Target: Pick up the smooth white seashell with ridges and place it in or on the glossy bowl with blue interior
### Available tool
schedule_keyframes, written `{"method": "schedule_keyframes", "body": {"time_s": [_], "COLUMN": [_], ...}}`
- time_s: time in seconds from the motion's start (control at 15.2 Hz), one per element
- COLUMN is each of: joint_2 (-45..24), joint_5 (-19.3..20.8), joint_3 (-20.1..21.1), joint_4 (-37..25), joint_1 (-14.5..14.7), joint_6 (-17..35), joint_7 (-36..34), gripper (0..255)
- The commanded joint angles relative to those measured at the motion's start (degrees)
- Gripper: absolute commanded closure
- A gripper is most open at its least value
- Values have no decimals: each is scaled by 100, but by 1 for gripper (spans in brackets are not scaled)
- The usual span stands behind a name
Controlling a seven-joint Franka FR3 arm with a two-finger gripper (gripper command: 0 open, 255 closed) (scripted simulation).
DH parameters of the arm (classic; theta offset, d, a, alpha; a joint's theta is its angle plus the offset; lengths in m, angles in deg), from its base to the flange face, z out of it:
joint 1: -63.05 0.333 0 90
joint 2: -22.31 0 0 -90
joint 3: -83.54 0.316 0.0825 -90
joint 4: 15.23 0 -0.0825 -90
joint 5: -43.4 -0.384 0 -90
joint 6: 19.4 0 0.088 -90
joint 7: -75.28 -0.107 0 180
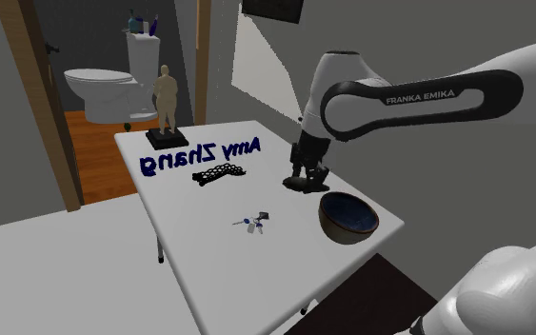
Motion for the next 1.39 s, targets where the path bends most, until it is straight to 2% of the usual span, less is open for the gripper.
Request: {"method": "schedule_keyframes", "body": {"time_s": [0.0,0.33,0.73,1.32], "joint_2": [318,980,1623,1402], "joint_5": [-31,52,353,358], "joint_3": [-188,-715,-1412,-1396], "joint_4": [290,840,1299,1851], "joint_1": [-55,-251,-594,-596], "joint_6": [-23,-135,-311,462], "joint_7": [283,976,1832,1805], "gripper": [255,255,255,255]}}
